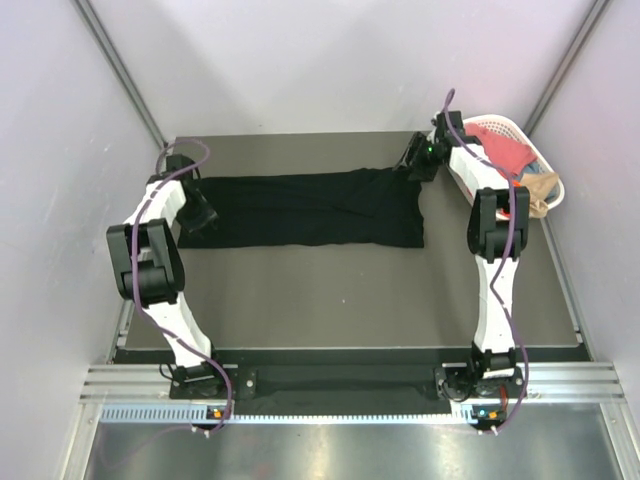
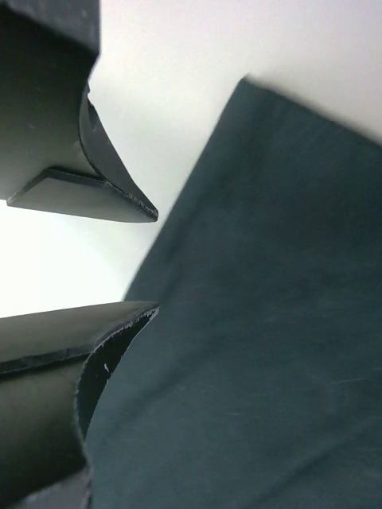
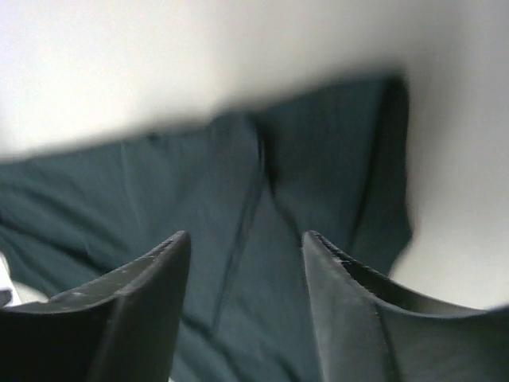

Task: Fold and stack the t-shirts
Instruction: Fold the tshirt

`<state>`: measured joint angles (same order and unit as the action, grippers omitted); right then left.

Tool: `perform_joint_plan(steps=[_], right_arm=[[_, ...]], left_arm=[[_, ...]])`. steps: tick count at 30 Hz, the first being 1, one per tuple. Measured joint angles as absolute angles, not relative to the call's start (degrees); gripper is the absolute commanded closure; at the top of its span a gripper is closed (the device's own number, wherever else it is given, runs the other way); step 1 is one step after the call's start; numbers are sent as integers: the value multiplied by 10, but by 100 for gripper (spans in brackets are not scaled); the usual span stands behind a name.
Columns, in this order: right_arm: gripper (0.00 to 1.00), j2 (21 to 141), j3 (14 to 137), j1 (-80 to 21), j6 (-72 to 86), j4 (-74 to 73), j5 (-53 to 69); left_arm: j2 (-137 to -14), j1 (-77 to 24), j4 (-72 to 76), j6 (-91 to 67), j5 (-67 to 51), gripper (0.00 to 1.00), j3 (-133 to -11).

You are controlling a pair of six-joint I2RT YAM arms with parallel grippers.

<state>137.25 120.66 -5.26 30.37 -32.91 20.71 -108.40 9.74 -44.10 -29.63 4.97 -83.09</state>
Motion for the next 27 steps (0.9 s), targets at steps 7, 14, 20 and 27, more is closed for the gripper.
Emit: perform_joint_plan(steps=[7, 14, 20, 27], right_arm=[[37, 1243, 1034, -84, 306, -334, 213], [56, 1201, 976, -141, 314, -312, 217], [57, 1203, 942, -154, 331, -290, 233], [57, 1216, 937, -152, 348, -270, 237]], left_arm=[[-1033, 53, -428, -308, 22, 53, -771], [-985, 15, -411, -319, -12, 53, -730], [-948, 18, -407, -325, -17, 53, -700], [-924, 18, -407, -327, -19, 53, -700]])
